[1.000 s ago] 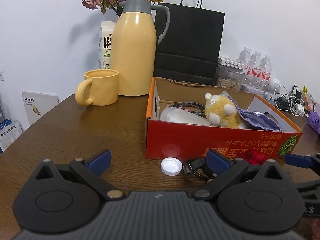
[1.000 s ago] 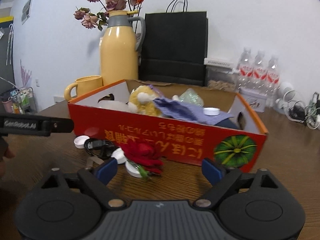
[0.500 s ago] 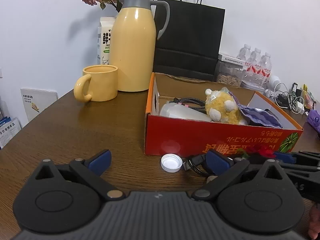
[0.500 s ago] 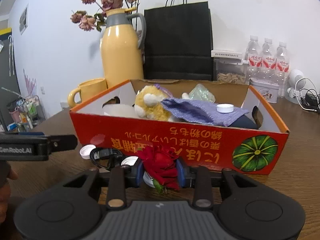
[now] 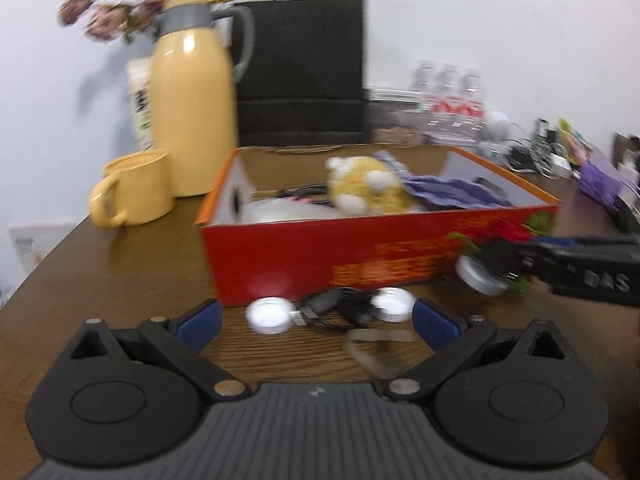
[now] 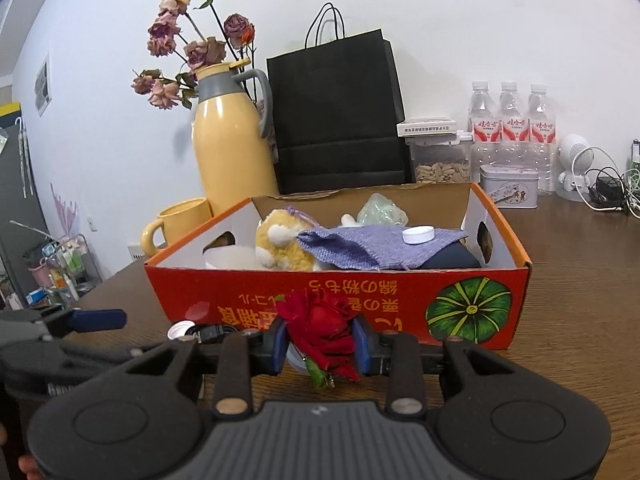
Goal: Organize objects
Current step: 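Close the right tool on the red rose while the left tool grasps the round white container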
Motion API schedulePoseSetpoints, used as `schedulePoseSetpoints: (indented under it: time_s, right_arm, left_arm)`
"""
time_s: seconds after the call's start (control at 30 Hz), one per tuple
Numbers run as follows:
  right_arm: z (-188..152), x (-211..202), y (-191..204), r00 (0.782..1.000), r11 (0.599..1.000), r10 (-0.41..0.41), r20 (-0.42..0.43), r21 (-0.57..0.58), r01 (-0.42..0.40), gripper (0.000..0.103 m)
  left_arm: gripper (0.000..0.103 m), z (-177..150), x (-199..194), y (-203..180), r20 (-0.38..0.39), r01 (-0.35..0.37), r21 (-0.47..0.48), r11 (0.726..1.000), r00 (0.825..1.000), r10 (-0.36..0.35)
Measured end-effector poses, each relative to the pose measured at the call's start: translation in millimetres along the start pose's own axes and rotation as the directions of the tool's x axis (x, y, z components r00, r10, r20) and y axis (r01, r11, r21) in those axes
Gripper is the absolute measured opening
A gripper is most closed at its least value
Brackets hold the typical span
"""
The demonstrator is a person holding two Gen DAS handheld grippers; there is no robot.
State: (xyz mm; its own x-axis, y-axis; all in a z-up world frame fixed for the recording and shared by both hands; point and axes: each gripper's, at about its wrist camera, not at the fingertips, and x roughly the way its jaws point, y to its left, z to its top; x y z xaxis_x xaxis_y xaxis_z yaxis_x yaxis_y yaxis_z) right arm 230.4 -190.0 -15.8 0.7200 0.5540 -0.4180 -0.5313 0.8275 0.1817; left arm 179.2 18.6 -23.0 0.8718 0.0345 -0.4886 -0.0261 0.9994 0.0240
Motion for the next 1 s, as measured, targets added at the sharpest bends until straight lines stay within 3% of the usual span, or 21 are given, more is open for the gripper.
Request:
schedulePoseSetpoints:
  time_s: [0.17,0.33,0.47,0.73,0.8,1.0]
  right_arm:
    - [0,-6,-6,1.0,1.0,0.027,0.009,0.016,-0.027,0.032]
    - [0,-10,-13,0.999,0.998,0.053,0.007,0.029,-0.053,0.032]
    - [-2,-10,-13,0.996,0.996,0.087,-0.005,0.029,-0.087,0.031]
    - [-4,-14,-6,0.986,0.986,0.169,-0.017,0.015,-0.168,0.031]
    - [-5,-16,-4,0.983,0.983,0.181,-0.019,0.014,-0.181,0.031]
    - [-6,-17,-2,0.98,0.98,0.197,-0.031,0.002,-0.198,0.031]
  left_arm:
    - [0.103,-3,3,-33,-0.001,0.046,0.092,0.995,0.999,-0.046]
    - [0.094,-7,5,-58,-0.011,0.085,0.176,0.981,0.996,-0.084]
    - [0.084,-7,6,-70,-0.012,0.109,0.204,0.973,0.994,-0.109]
    - [0.077,-7,9,-79,-0.001,0.112,0.261,0.959,0.993,-0.116]
    - [0.073,-7,11,-79,-0.003,0.118,0.279,0.953,0.993,-0.122]
    - [0.043,-7,15,-81,-0.014,0.167,0.348,0.922,0.985,-0.173]
